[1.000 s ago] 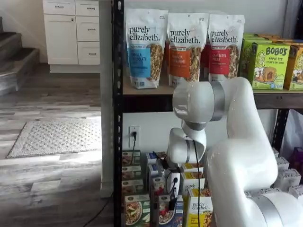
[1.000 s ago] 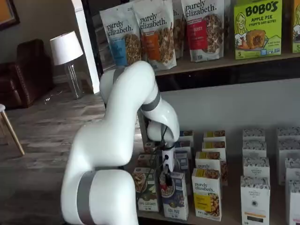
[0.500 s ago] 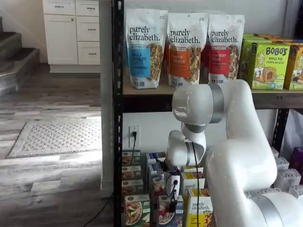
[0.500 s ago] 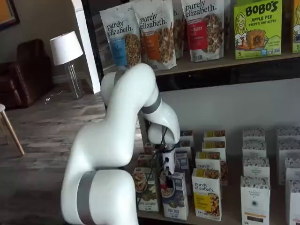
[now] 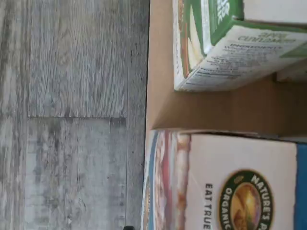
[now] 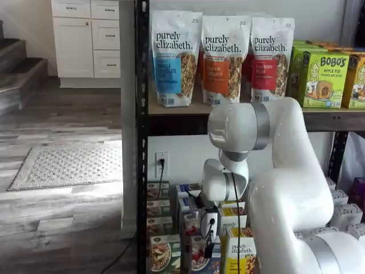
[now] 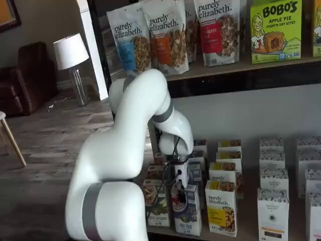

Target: Pick up the blue and white box that is on the bottom shelf, the second box from the left

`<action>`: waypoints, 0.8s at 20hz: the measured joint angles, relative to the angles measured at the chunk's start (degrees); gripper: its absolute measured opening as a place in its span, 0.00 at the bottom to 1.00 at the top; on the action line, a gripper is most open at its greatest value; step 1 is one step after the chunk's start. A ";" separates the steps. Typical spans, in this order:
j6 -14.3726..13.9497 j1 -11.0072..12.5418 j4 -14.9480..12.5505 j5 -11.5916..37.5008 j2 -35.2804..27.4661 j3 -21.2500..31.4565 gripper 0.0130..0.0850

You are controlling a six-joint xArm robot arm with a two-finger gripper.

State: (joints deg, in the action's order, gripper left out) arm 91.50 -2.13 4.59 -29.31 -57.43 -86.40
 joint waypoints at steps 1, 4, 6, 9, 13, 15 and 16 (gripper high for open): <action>-0.03 0.01 -0.05 0.03 -0.10 -0.06 0.94; -0.03 0.04 -0.08 0.00 -0.26 -0.22 0.83; -0.12 0.07 -0.22 -0.15 -0.39 -0.39 0.78; -0.20 0.14 -0.39 -0.35 -0.48 -0.48 0.72; -0.71 0.28 -1.13 -0.39 -0.52 -0.36 0.72; -0.42 0.36 -0.90 -0.37 -0.48 -0.25 0.72; -0.25 0.40 -0.74 -0.45 -0.45 -0.22 0.72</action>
State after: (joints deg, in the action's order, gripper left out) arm 91.25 -1.73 3.84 -29.76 -57.88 -86.62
